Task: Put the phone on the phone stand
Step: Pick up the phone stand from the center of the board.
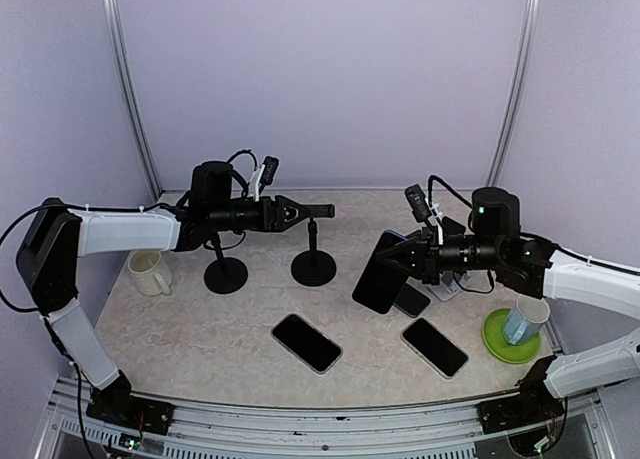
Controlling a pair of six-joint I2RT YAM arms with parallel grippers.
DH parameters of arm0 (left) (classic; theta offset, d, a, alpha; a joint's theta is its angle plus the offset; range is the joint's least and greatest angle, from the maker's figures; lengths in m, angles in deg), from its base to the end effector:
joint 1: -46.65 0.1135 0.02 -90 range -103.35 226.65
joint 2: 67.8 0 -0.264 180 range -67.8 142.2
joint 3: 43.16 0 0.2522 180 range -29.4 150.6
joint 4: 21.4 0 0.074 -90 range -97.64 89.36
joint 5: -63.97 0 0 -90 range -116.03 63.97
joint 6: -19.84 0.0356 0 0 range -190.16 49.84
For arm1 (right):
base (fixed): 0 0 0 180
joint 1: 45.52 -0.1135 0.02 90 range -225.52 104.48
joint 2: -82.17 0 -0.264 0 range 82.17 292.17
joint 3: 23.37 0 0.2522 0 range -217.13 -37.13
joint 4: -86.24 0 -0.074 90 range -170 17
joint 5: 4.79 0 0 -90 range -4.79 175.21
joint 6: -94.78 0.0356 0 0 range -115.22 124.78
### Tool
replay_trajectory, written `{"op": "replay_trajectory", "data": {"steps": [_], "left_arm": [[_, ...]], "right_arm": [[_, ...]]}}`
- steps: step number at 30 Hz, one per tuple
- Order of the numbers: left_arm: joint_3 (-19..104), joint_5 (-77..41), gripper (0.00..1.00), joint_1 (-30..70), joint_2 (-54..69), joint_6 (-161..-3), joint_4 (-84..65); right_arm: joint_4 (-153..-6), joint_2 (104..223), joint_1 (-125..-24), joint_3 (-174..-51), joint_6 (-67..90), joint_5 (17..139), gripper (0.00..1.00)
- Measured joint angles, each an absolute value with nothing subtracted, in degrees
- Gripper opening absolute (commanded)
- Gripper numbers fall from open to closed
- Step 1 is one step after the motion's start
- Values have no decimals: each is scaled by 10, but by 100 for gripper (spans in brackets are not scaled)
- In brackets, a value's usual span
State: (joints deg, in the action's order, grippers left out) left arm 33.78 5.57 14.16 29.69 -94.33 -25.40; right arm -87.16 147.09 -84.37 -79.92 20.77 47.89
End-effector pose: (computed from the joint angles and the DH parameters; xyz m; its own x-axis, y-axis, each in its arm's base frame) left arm 0.3194 -0.2255 0.2570 -0.5800 -0.0441 -0.8134 0.7055 0.4719 -0.5287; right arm 0.1862 0.1777 0.2895 -0.4565 -0.0864 -0.8855 -0.8626 0.2868 0.4167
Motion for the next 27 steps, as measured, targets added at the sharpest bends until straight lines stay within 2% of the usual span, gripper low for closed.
{"op": "replay_trajectory", "data": {"steps": [7,13,18,27], "left_arm": [[341,75,64,142,301,-946,-266],[347,92,57,142,306,-951,-276],[347,99,55,142,312,-954,-279],[348,106,46,142,317,-955,-282]], "right_arm": [[-872,1471,-844,-797,209,479,0],[-876,1472,-844,-794,209,480,0],[-876,1472,-844,-794,209,480,0],[-876,1473,-843,-794,210,480,0]]}}
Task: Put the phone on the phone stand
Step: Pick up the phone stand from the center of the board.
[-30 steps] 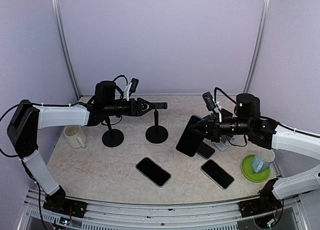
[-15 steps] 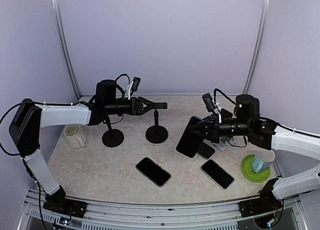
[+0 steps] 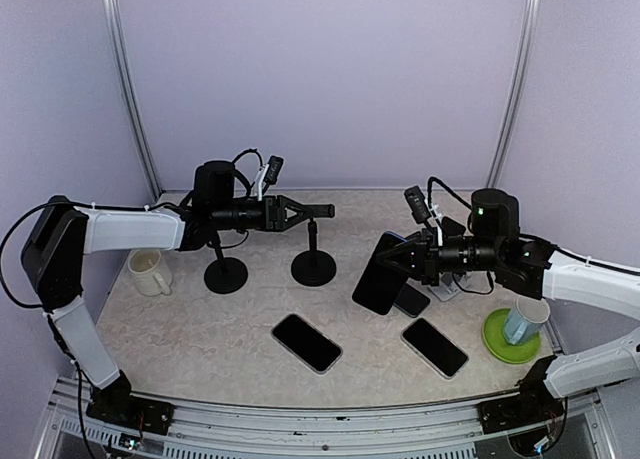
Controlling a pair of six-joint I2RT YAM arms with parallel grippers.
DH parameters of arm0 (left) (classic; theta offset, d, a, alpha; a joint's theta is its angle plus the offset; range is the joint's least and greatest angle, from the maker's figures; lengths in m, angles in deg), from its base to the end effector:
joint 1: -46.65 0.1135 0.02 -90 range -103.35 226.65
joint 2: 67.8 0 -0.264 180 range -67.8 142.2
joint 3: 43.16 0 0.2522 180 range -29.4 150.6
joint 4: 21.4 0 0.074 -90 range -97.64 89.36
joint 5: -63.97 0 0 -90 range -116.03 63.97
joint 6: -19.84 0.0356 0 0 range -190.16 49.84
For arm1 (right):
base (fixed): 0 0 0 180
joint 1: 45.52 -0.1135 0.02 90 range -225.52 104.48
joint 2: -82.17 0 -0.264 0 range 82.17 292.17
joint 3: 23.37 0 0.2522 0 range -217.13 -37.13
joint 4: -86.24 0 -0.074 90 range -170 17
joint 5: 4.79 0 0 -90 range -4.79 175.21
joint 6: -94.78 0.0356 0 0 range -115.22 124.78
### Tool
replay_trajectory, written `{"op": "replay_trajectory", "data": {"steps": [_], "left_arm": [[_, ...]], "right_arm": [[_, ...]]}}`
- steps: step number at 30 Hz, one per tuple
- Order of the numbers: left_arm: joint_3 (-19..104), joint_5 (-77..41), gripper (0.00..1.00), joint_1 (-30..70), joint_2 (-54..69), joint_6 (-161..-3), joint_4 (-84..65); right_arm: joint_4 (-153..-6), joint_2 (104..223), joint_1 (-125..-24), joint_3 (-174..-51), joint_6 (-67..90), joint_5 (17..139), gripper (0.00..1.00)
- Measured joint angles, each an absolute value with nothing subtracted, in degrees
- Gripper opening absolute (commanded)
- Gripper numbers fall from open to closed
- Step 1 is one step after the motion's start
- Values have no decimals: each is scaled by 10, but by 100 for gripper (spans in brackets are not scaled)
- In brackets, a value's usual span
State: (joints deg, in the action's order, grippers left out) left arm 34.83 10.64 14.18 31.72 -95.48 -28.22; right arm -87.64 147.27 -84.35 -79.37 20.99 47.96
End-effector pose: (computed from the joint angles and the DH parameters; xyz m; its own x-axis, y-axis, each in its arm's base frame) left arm 0.3239 -0.2313 0.2553 -0.5862 -0.0336 -0.8095 0.7381 0.3897 -0.5507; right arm 0.1864 0.1777 0.2862 -0.4627 -0.0872 -0.8822 -0.8591 0.2897 0.4220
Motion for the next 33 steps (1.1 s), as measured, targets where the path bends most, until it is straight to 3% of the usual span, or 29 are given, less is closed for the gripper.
{"op": "replay_trajectory", "data": {"steps": [16,33], "left_arm": [[348,111,20,144,328,-956,-288],[307,120,11,145,335,-999,-390]], "right_arm": [[-887,1476,-843,-786,214,480,0],[-889,1477,-843,-785,217,479,0]]}}
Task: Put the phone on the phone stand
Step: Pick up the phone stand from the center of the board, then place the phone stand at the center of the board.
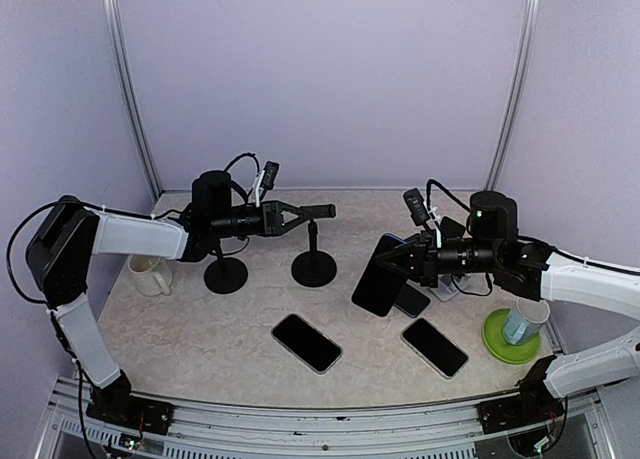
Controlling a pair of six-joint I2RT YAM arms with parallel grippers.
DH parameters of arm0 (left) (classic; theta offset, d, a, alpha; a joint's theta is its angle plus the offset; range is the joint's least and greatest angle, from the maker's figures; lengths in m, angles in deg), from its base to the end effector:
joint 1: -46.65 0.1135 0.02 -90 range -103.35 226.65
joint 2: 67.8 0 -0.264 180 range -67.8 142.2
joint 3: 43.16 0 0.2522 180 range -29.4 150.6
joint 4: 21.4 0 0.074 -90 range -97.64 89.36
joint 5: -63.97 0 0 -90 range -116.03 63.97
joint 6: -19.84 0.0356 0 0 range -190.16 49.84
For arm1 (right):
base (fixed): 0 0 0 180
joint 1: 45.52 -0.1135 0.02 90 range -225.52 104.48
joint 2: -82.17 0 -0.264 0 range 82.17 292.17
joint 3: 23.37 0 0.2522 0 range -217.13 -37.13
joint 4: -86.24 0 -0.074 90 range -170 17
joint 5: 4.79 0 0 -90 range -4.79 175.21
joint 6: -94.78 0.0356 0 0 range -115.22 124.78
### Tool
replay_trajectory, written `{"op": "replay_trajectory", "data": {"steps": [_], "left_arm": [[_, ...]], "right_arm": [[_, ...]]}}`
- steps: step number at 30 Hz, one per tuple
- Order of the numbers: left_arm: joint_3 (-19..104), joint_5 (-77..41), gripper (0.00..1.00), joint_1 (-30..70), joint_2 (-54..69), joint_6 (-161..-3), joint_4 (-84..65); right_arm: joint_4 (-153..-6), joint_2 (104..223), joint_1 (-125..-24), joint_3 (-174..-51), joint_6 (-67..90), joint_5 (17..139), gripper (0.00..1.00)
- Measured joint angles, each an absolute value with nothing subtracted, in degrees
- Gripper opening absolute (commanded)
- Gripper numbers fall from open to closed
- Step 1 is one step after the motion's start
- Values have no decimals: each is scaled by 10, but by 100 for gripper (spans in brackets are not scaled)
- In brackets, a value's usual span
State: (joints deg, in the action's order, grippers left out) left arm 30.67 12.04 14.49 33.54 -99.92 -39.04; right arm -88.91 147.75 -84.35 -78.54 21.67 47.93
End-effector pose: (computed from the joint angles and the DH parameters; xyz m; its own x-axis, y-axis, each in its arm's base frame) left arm 0.3236 -0.2294 0.2384 -0.5892 -0.0911 -0.8028 0.7382 0.3431 -0.5808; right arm 0.1872 0.1783 0.2814 -0.4734 -0.0843 -0.8768 -0.8534 0.2905 0.4328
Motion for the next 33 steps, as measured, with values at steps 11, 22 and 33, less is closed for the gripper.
{"op": "replay_trajectory", "data": {"steps": [11,22,33], "left_arm": [[280,115,12,144,338,-1019,-450],[271,104,10,135,350,-1034,-493],[271,107,10,130,349,-1022,-492]], "right_arm": [[-890,1478,-843,-785,220,479,0],[-893,1479,-843,-784,223,479,0],[-867,1479,-843,-791,202,478,0]]}}
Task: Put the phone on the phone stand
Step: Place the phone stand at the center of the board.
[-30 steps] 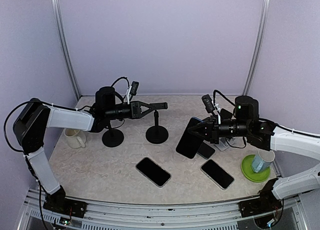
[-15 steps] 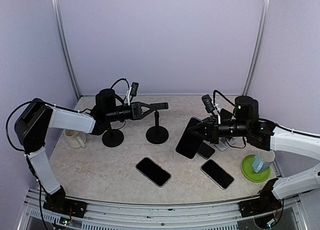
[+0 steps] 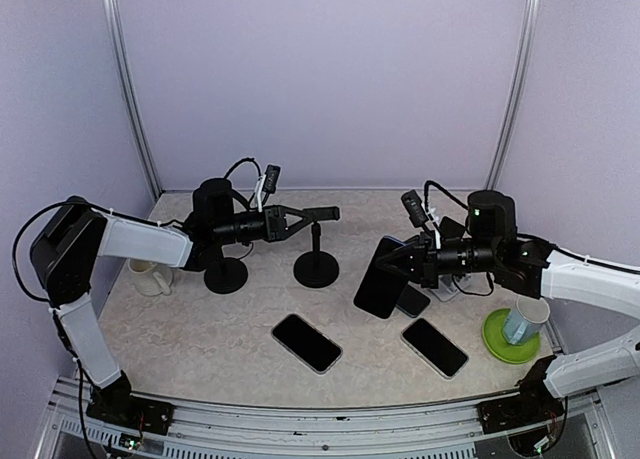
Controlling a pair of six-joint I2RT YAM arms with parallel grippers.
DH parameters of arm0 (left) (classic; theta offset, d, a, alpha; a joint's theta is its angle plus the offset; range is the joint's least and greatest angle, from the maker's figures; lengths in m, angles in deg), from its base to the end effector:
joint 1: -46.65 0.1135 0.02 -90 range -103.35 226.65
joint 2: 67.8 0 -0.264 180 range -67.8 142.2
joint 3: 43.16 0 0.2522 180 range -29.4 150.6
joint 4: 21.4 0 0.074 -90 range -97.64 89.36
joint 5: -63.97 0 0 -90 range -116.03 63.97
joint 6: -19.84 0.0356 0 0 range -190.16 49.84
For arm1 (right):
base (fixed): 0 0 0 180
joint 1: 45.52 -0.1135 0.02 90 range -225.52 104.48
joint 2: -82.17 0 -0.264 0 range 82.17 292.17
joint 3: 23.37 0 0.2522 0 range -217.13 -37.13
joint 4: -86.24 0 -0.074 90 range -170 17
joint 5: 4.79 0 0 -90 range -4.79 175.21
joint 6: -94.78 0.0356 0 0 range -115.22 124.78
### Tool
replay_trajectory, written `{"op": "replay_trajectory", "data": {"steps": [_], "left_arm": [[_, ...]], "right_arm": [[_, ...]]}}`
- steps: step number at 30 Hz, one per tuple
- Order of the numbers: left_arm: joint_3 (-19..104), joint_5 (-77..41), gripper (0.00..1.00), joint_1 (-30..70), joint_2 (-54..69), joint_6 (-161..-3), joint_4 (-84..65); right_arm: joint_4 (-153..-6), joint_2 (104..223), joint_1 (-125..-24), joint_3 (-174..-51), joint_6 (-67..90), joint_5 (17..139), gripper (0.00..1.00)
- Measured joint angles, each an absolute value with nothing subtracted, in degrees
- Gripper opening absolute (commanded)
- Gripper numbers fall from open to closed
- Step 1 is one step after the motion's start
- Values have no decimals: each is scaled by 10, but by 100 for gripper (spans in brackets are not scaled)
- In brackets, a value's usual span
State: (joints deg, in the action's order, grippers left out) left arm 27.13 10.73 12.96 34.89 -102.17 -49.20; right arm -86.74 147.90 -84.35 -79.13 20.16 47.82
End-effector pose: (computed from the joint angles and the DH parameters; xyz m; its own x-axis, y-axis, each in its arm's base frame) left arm 0.3153 -0.2358 0.2277 -0.5552 -0.1402 -0.8198 0.7623 0.3082 -0.5691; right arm 0.1872 0.1784 0.2806 -0.4716 -0.1091 -0.8750 -0.8562 0.2943 0.4247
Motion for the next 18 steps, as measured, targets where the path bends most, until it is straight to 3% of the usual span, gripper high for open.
{"op": "replay_trajectory", "data": {"steps": [18], "left_arm": [[293,182,10,73,340,-972,-427]], "right_arm": [[-729,1481,-843,-914,91,396,0]]}}
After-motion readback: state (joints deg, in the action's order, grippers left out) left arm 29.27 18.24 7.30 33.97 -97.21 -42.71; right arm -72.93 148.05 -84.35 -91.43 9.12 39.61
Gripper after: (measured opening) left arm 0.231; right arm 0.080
